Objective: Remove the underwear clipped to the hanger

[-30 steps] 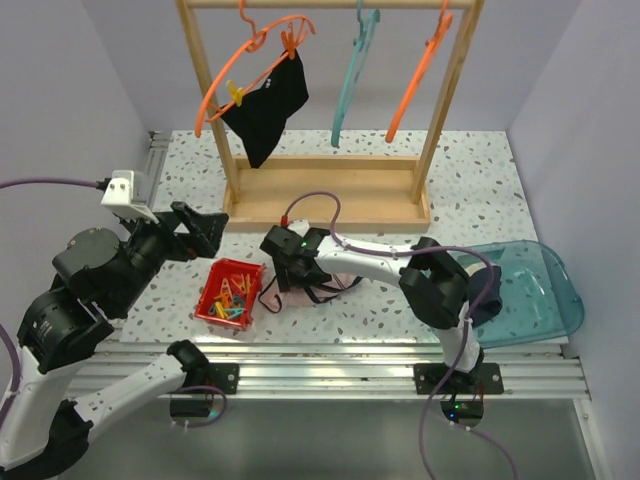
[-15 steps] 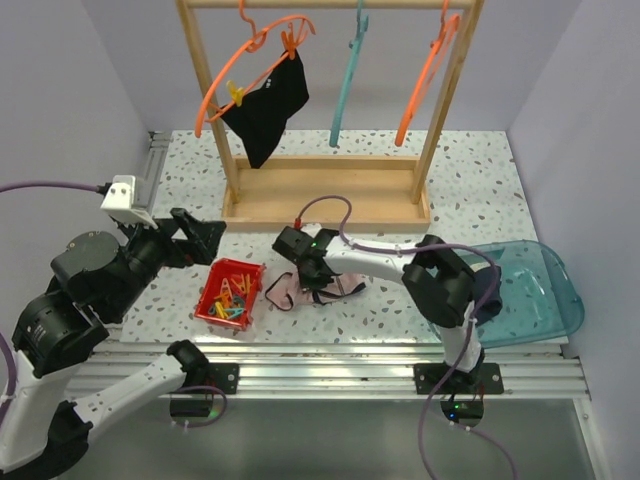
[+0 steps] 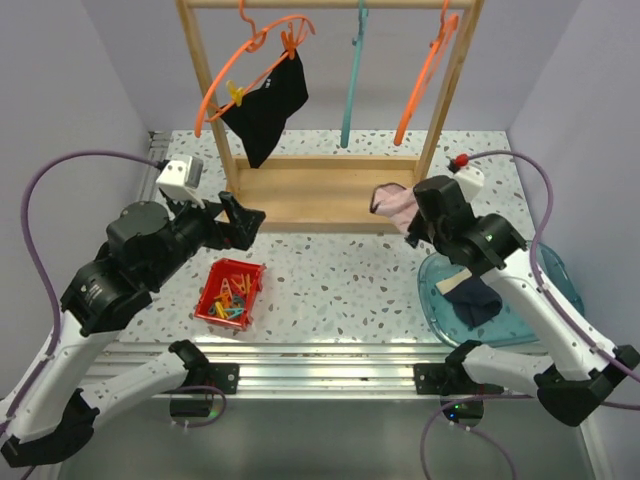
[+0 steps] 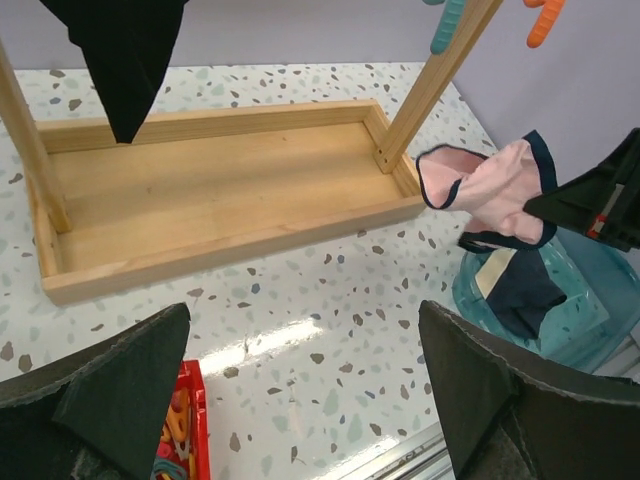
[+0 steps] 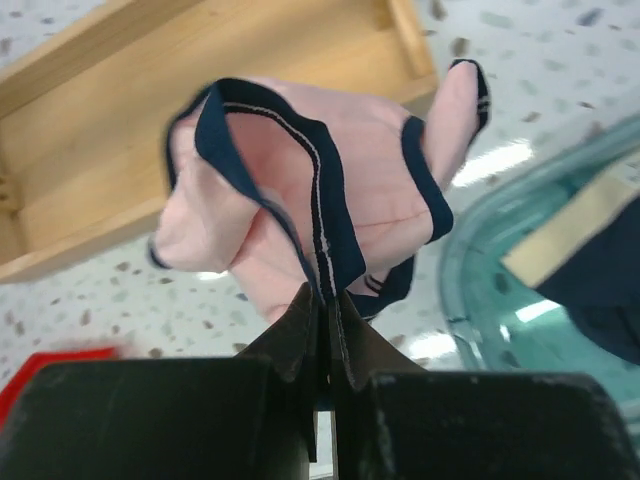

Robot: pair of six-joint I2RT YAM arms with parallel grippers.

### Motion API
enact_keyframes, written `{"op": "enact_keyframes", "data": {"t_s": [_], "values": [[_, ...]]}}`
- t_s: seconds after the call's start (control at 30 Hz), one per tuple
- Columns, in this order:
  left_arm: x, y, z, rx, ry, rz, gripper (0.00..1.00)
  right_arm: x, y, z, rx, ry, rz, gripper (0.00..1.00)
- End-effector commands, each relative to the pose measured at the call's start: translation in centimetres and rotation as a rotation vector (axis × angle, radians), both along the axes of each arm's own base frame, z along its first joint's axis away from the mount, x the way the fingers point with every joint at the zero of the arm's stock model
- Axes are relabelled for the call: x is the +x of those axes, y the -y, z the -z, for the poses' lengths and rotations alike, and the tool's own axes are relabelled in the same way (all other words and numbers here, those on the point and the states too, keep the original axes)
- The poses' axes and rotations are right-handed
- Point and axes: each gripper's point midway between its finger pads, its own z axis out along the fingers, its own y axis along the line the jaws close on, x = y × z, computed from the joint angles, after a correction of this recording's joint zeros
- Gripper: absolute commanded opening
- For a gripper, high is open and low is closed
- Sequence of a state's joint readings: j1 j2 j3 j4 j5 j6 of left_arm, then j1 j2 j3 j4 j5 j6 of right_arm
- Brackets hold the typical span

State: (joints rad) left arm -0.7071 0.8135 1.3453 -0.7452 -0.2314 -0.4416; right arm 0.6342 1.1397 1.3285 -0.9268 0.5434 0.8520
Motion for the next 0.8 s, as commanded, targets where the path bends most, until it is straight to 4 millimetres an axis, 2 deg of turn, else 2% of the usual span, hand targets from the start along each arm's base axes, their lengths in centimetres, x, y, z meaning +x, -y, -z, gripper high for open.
{"op": "enact_keyframes", "data": {"t_s": [0.0, 0.1, 0.23, 0.33, 0.5, 0.63, 0.67, 0.7, 0.77], "values": [[0.9, 1.8, -1.2, -0.026, 0.049, 0.055, 0.99, -3.6, 6.9, 2.1, -0.157, -0.082, 0.216, 0.0], [1.1, 2.6, -1.1, -0.036, 0.044, 0.078, 0.99, -5.4, 10.1, 2.0, -0.168, -0.082, 0.339, 0.0], [1.1, 3.7, -0.6, -0.039, 0.03, 0.123, 0.99, -7.3, 13.5, 0.4, -0.186, -0.019, 0.469, 0.0], [1.2, 4.5, 0.2, -0.038, 0.01, 0.156, 0.99, -8.0, 14.5, 0.9, -0.202, -0.026, 0.504, 0.0], [1.2, 5.3, 1.3, -0.038, -0.022, 0.184, 0.99, -8.8, 14.9, 3.9, -0.193, -0.101, 0.545, 0.0], [1.2, 5.4, 1.6, -0.033, -0.033, 0.186, 0.99, -8.7, 15.1, 5.3, -0.175, -0.134, 0.557, 0.01], [1.2, 5.5, 1.6, -0.031, -0.035, 0.186, 0.99, -8.4, 15.0, 5.6, -0.178, -0.141, 0.54, 0.13], [1.2, 5.4, 1.6, -0.032, -0.036, 0.184, 0.99, -8.4, 15.1, 6.2, -0.17, -0.172, 0.547, 0.45], [1.2, 5.4, 1.7, -0.034, -0.043, 0.181, 0.99, -8.4, 15.2, 6.5, -0.177, -0.196, 0.535, 0.55]]}}
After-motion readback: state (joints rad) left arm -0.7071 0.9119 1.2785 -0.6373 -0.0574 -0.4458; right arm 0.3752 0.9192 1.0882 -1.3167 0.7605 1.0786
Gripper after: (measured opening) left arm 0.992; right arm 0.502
